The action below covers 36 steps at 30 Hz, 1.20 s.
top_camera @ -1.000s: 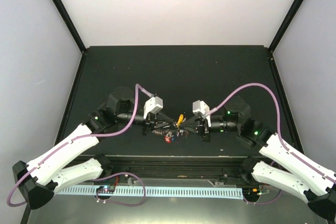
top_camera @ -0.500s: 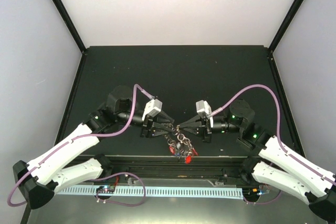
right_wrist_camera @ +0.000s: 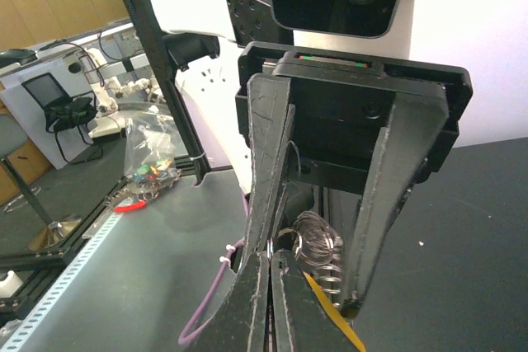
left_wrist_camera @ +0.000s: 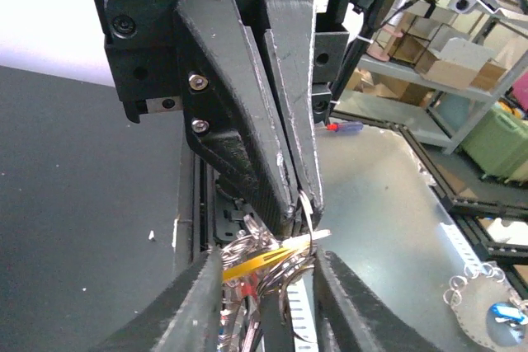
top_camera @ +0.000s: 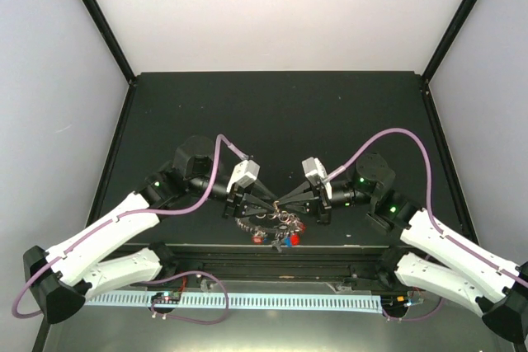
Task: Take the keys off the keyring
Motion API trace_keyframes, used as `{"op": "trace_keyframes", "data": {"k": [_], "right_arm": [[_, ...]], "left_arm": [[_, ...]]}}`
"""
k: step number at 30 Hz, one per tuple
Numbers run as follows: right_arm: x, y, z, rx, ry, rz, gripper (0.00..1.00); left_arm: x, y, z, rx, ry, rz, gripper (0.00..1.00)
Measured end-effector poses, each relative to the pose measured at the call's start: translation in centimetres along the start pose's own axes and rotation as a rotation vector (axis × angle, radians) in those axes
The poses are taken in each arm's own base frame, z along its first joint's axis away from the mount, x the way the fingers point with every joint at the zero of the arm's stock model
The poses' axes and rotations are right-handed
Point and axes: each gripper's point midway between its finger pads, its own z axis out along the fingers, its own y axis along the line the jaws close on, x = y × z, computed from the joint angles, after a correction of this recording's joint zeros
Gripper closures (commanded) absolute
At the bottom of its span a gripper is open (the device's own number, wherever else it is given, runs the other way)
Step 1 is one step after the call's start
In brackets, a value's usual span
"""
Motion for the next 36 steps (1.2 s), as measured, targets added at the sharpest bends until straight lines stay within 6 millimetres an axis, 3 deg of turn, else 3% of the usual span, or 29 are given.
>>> {"op": "trace_keyframes", "data": {"k": [5, 9, 11, 14, 20, 25, 36], "right_arm": [[0.1, 0.0, 0.1, -0.008, 0.002, 0.010, 0.99], [0.0, 0.0, 0.1, -0.010, 0.001, 0.010, 0.99], [-0.1, 0.0, 0.1, -0.011, -0.002, 0.007, 0.99], [-0.1, 0.1, 0.1, -0.009, -0.003, 0.007, 0.99], [-0.2, -0.3, 0.1, 0.015, -0.008, 0.005, 0.99], [-0.2, -0.6, 0.0, 0.036, -0.011, 0.005, 0.99], [-0.3, -1.0, -0.1, 0.061, -0.013, -0.018, 0.99]], "left_arm": [[0.0, -0.3, 0.0, 0.013, 0.000, 0.009, 0.83], [0.1, -0.6, 0.0, 0.023, 0.003, 0.010, 0.85], [0.1, -0.6, 0.0, 0.023, 0.003, 0.011, 0.85], [0.0, -0.6, 0.0, 0.016, 0.003, 0.014, 0.72], [0.1, 0.1, 0.0, -0.024, 0.005, 0.011, 0.69], [0.3, 0.5, 0.2, -0.036, 0.010, 0.002, 0.85], [0.6, 0.8, 0.3, -0.042, 0.020, -0.007, 0.90]]}}
